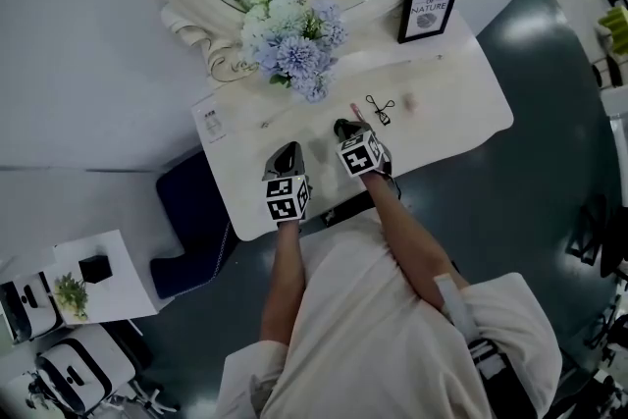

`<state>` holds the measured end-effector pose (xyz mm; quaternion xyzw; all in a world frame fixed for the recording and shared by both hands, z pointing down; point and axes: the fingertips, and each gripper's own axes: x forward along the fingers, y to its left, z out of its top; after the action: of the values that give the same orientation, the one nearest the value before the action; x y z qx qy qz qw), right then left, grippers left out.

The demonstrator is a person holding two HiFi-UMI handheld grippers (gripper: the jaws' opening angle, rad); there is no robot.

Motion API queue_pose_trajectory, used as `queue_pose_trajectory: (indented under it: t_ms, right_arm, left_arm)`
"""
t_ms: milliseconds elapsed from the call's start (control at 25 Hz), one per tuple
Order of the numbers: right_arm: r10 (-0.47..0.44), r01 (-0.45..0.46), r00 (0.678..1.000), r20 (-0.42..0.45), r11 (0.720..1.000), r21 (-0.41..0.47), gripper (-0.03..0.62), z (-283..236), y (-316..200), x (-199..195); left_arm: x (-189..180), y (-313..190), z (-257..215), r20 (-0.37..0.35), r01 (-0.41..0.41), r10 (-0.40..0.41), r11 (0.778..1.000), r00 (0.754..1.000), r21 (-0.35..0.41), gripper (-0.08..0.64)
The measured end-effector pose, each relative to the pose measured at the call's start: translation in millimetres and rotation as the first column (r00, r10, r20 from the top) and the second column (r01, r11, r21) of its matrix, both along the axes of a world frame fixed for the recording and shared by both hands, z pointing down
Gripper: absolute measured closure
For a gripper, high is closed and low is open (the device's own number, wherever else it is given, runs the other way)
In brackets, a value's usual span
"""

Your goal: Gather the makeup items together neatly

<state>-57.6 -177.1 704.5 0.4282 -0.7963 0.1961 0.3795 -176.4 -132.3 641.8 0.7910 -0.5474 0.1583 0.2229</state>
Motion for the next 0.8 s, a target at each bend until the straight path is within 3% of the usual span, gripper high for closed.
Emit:
queue_pose_trajectory:
  t_ms: [520, 800]
  right_arm:
    - [0.037, -0.038, 0.999, 0.038, 0.998, 0.040, 0.535, -8, 10, -7]
    - [0.052, -0.057, 0.996, 0.067, 0.995, 0.086, 0.535, -25, 30, 1]
  left_arm:
    - [-14, 26, -7, 0.028, 0.006, -0.007, 1.000, 1.000, 0.021, 0.545]
    - [-21, 42, -8, 0.002, 0.040, -0.040, 0.999, 0.999, 0.028, 0.545]
